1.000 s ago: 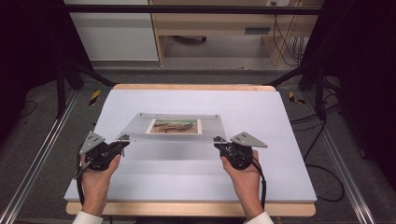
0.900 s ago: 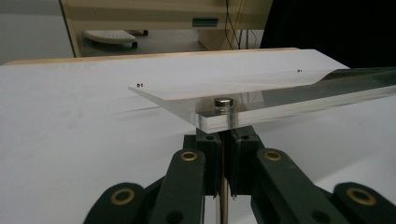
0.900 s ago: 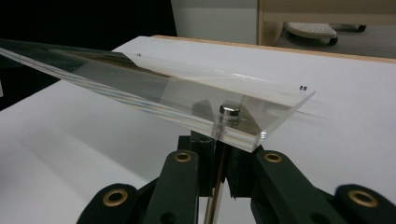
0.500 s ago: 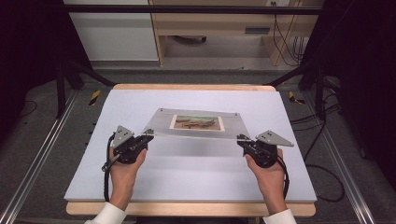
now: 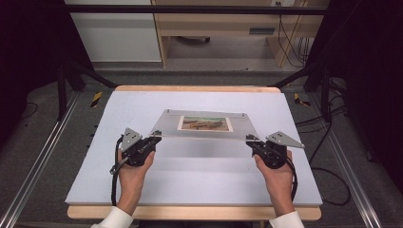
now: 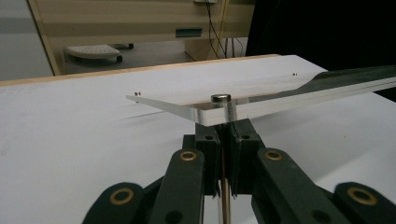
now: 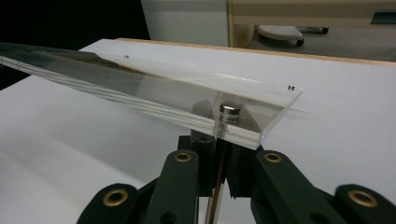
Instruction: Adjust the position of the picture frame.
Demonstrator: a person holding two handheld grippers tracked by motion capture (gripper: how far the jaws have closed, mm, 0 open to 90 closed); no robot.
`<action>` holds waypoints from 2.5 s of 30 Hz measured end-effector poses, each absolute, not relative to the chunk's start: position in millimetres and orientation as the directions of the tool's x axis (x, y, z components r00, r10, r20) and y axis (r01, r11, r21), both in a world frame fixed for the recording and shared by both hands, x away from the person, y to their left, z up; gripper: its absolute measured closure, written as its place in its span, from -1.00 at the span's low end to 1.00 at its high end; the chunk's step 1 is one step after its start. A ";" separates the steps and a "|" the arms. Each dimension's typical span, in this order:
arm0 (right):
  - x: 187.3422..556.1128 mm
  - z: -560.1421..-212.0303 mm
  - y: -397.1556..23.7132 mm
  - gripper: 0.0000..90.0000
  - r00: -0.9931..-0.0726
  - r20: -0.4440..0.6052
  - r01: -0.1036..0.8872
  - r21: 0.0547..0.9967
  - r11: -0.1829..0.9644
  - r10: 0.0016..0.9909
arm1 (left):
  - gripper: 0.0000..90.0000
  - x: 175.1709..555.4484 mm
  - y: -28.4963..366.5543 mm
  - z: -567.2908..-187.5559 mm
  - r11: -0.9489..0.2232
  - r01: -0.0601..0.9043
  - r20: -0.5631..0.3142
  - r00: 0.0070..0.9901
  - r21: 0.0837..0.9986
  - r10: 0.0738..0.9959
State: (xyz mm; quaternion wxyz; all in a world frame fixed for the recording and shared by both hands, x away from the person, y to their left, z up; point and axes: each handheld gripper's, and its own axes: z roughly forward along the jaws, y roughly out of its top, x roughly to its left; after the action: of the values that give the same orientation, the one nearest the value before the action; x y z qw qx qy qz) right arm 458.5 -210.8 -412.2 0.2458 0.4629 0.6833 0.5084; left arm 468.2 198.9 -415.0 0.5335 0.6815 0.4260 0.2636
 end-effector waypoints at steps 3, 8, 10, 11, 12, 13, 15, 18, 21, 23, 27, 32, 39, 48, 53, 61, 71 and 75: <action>459.7 -412.8 -212.2 0.85 -0.446 0.133 0.381 0.923 0.053 0.885 | 0.86 468.8 197.9 -415.6 -0.070 0.293 -0.090 0.501 0.954 0.861; 462.6 -414.8 -212.5 0.85 -0.439 0.131 0.384 0.922 0.054 0.889 | 0.85 470.7 197.4 -419.4 -0.074 0.296 -0.089 0.501 0.952 0.861; 463.5 -415.9 -212.0 0.85 -0.437 0.131 0.388 0.920 0.056 0.890 | 0.85 471.2 197.8 -420.9 -0.076 0.300 -0.090 0.502 0.951 0.860; 463.8 -416.3 -211.8 0.85 -0.437 0.129 0.389 0.919 0.058 0.890 | 0.85 471.4 198.1 -421.5 -0.073 0.302 -0.093 0.501 0.951 0.861; 464.0 -416.6 -211.4 0.85 -0.438 0.131 0.391 0.919 0.057 0.890 | 0.85 471.5 198.2 -421.9 -0.073 0.302 -0.093 0.500 0.951 0.861; 464.2 -416.9 -211.2 0.85 -0.437 0.129 0.392 0.918 0.059 0.890 | 0.85 471.7 198.4 -422.2 -0.073 0.302 -0.092 0.500 0.951 0.861; 464.3 -417.2 -210.8 0.85 -0.438 0.128 0.393 0.918 0.061 0.890 | 0.85 471.7 198.6 -422.8 -0.074 0.302 -0.092 0.499 0.951 0.862; 464.6 -417.4 -210.6 0.85 -0.439 0.127 0.393 0.917 0.063 0.890 | 0.85 472.1 198.9 -423.9 -0.076 0.304 -0.091 0.499 0.950 0.862; 464.7 -417.9 -210.3 0.85 -0.437 0.125 0.396 0.916 0.065 0.891 | 0.85 472.3 198.5 -425.8 -0.077 0.308 -0.092 0.498 0.948 0.863; 464.7 -418.3 -210.5 0.85 -0.436 0.126 0.398 0.915 0.066 0.891 | 0.84 472.4 198.2 -426.6 -0.078 0.309 -0.092 0.498 0.948 0.863; 465.2 -418.9 -210.8 0.85 -0.435 0.126 0.401 0.914 0.066 0.892 | 0.84 472.6 197.7 -428.3 -0.078 0.308 -0.090 0.497 0.948 0.863; 465.6 -419.7 -209.9 0.85 -0.436 0.123 0.400 0.914 0.070 0.892 | 0.84 473.0 198.1 -430.2 -0.082 0.310 -0.087 0.494 0.947 0.865; 465.8 -421.3 -208.8 0.84 -0.436 0.125 0.408 0.910 0.072 0.891 | 0.83 472.8 198.7 -432.5 -0.085 0.315 -0.086 0.492 0.945 0.866; 464.7 -426.7 -210.6 0.84 -0.434 0.124 0.415 0.907 0.076 0.892 | 0.83 468.8 196.8 -435.8 -0.096 0.321 -0.081 0.495 0.942 0.865; 461.6 -431.3 -212.0 0.85 -0.437 0.128 0.424 0.902 0.078 0.890 | 0.84 464.5 196.1 -437.0 -0.110 0.335 -0.078 0.500 0.936 0.863; 457.4 -439.2 -213.5 0.85 -0.448 0.128 0.445 0.891 0.096 0.885 | 0.84 458.6 196.2 -443.8 -0.137 0.366 -0.074 0.508 0.921 0.858; 453.1 -452.0 -214.5 0.87 -0.456 0.145 0.487 0.866 0.110 0.878 | 0.84 453.5 195.8 -454.5 -0.175 0.403 -0.065 0.515 0.898 0.855; 452.7 -455.0 -214.9 0.88 -0.461 0.153 0.499 0.860 0.112 0.874 | 0.85 452.9 195.7 -456.6 -0.182 0.410 -0.063 0.516 0.894 0.854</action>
State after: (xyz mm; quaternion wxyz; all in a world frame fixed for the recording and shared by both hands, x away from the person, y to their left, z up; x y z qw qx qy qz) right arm 452.7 -214.9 -455.0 0.2024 0.4783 0.7176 0.4640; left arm 452.9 195.7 -456.6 0.4717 0.7319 0.4317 0.2355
